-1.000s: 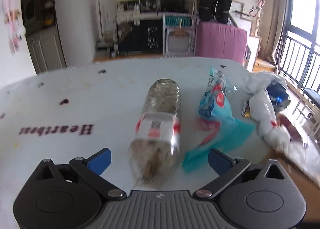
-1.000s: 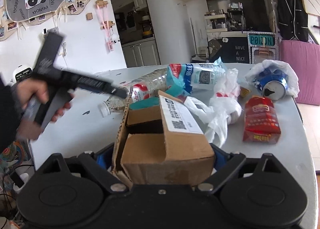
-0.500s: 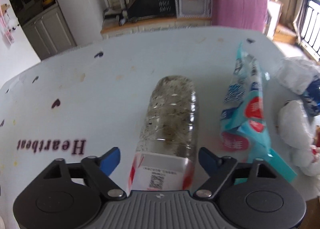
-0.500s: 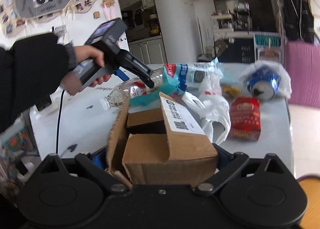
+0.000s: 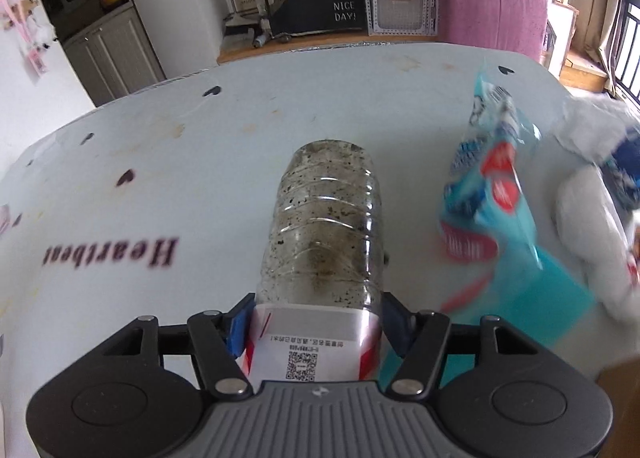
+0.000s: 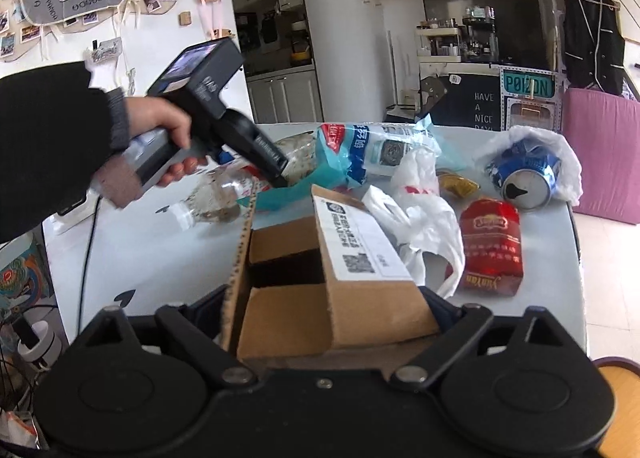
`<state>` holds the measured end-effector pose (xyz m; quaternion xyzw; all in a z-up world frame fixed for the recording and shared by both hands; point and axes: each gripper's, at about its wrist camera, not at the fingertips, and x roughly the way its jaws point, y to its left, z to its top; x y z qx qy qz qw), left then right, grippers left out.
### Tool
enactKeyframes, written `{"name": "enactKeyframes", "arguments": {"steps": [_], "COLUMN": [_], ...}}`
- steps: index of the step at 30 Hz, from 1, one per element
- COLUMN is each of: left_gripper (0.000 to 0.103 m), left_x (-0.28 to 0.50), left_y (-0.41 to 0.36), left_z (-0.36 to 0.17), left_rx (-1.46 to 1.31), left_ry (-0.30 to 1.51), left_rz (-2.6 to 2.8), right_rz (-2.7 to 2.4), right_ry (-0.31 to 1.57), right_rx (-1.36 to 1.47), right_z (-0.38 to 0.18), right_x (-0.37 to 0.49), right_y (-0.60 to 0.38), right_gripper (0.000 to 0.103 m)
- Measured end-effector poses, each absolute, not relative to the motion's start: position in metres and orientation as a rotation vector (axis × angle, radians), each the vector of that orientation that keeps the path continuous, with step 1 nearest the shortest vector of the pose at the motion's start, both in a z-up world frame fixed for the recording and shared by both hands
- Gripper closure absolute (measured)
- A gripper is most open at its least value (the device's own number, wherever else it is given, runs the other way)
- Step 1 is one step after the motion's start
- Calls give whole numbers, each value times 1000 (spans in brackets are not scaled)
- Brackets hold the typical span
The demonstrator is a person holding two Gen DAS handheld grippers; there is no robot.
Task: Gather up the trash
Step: 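Grasp the clear bottle with the left tool while the right tool grasps the cardboard box, then carry the bottle in the left tool and the box in the right tool to the wastebasket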
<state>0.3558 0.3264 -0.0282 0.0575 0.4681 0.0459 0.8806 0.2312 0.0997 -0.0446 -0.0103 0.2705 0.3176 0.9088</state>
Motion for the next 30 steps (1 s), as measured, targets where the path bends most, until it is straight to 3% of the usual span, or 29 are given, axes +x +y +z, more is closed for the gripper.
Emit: {"name": "enactKeyframes", "arguments": {"steps": [14, 30], "left_gripper": [40, 39], "left_x": [220, 106], "left_y": [324, 238], "left_z": [22, 82], "left_rx": [-124, -167], "left_ry": [749, 545], "left_rz": [166, 236], "right_rz": [691, 603], "right_ry": [517, 351], "right_rx": [-56, 12], "right_z": [-16, 41], "right_x": [204, 181], "right_y": [84, 22], "right_gripper": [15, 14]}}
